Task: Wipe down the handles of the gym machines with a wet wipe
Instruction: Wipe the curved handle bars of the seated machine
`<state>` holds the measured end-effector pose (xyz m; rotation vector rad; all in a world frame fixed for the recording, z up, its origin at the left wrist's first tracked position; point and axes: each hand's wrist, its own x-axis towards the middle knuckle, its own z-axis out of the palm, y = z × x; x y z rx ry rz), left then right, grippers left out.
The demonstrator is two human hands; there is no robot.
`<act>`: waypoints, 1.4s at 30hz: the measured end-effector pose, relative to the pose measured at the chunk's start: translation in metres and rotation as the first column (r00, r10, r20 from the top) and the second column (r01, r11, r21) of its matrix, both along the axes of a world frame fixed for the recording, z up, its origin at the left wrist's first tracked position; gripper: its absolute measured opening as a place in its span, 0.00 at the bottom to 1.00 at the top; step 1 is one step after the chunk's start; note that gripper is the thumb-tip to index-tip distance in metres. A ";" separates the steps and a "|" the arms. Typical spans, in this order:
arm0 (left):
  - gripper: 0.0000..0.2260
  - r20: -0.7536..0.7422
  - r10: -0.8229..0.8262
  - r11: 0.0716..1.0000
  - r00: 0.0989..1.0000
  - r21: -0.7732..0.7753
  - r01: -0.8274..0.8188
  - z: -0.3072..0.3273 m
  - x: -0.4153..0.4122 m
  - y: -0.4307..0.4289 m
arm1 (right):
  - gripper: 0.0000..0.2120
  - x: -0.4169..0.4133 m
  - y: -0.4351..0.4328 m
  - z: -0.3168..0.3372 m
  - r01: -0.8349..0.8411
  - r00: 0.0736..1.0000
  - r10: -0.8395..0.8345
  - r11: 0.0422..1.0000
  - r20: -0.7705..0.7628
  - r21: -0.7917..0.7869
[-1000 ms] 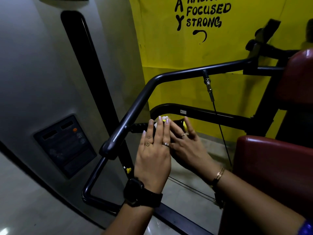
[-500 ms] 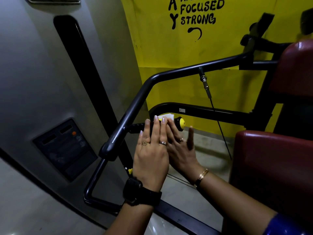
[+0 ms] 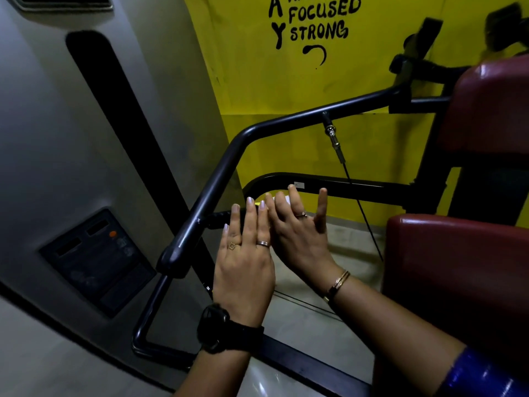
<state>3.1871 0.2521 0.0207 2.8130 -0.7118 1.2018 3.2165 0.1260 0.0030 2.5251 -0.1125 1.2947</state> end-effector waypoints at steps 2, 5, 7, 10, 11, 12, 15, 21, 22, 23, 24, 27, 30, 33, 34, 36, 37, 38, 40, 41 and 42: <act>0.27 -0.002 0.005 1.000 1.000 0.009 -0.004 0.000 0.000 0.000 | 0.25 -0.002 -0.003 -0.003 -0.029 0.999 0.029 1.000 0.015 0.012; 0.28 -0.001 0.009 1.000 1.000 0.009 -0.009 0.000 0.000 0.000 | 0.29 -0.011 -0.008 -0.023 -0.056 0.997 0.053 0.997 0.061 0.045; 0.28 -0.010 -0.005 1.000 1.000 0.003 0.005 0.000 0.000 0.000 | 0.36 -0.016 -0.008 -0.038 -0.069 0.996 0.062 0.990 0.056 0.123; 0.27 -0.009 -0.007 1.000 1.000 0.008 0.007 0.002 0.000 0.000 | 0.45 -0.015 -0.002 -0.039 -0.133 0.991 0.132 0.967 0.019 0.217; 0.27 -0.004 -0.005 1.000 1.000 0.010 0.005 0.002 0.000 0.000 | 0.45 -0.012 0.000 -0.032 -0.168 0.986 0.168 0.955 0.023 0.244; 0.26 -0.002 -0.002 1.000 1.000 0.012 0.002 0.002 0.000 0.000 | 0.44 -0.009 0.000 -0.025 -0.209 0.977 0.208 0.935 0.036 0.286; 0.25 0.008 0.007 1.000 1.000 0.017 -0.007 0.001 0.000 0.000 | 0.39 0.000 -0.002 -0.007 -0.358 0.929 0.358 0.802 0.096 0.479; 0.27 -0.031 0.030 0.999 0.999 0.034 -0.029 0.004 -0.002 0.000 | 0.40 -0.015 0.003 -0.037 -0.449 0.871 0.439 0.533 0.218 0.717; 0.27 -0.036 0.032 0.999 0.999 0.040 -0.031 0.004 -0.003 0.000 | 0.42 -0.019 0.007 -0.044 -0.464 0.863 0.449 0.521 0.233 0.717; 0.28 -0.039 0.032 0.999 0.999 0.042 -0.030 0.005 -0.003 0.000 | 0.43 -0.022 0.009 -0.049 -0.484 0.853 0.463 0.526 0.242 0.699; 0.28 -0.039 0.030 0.999 0.999 0.042 -0.029 0.006 -0.004 -0.001 | 0.45 -0.023 0.010 -0.052 -0.500 0.845 0.476 0.541 0.244 0.676; 0.28 -0.031 0.023 1.000 0.999 0.021 -0.022 0.005 -0.004 0.000 | 0.48 -0.016 0.004 -0.045 -0.491 0.850 0.477 0.563 0.224 0.665; 0.28 -0.024 0.014 1.000 1.000 0.015 -0.014 0.002 -0.002 0.001 | 0.39 -0.006 -0.006 -0.035 -0.513 0.837 0.486 0.540 0.250 0.667; 0.30 -0.022 0.010 1.000 1.000 0.008 -0.010 0.001 -0.001 0.000 | 0.29 -0.002 -0.016 -0.025 -0.570 0.714 0.574 0.144 0.401 0.809; 0.30 -0.022 0.009 1.000 1.000 0.007 -0.009 0.001 -0.001 0.000 | 0.26 -0.002 -0.018 -0.019 -0.539 0.659 0.589 -0.064 0.467 0.840; 0.31 -0.021 0.005 1.000 1.000 0.003 -0.005 0.001 -0.002 0.000 | 0.22 0.001 -0.025 -0.007 -0.418 0.540 0.579 -0.445 0.611 0.792; 0.31 -0.023 0.006 1.000 1.000 0.002 -0.006 0.001 -0.002 0.000 | 0.22 0.003 -0.028 -0.001 -0.330 0.499 0.542 -0.603 0.677 0.726; 0.32 -0.025 0.008 1.000 1.000 0.002 -0.008 0.001 -0.002 0.000 | 0.24 0.005 -0.031 0.004 -0.220 0.470 0.503 -0.729 0.725 0.648; 0.32 -0.024 0.011 1.000 1.000 0.008 -0.011 0.001 -0.002 0.000 | 0.28 0.011 -0.036 0.010 -0.046 0.442 0.440 -0.859 0.782 0.509; 0.32 -0.021 0.013 1.000 1.000 0.013 -0.013 0.001 -0.002 0.000 | 0.30 0.015 -0.037 0.009 -0.002 0.448 0.423 -0.881 0.788 0.474; 0.32 -0.018 0.017 1.000 1.000 0.014 -0.017 0.001 -0.002 0.000 | 0.31 0.019 -0.036 0.009 0.028 0.453 0.399 -0.900 0.798 0.434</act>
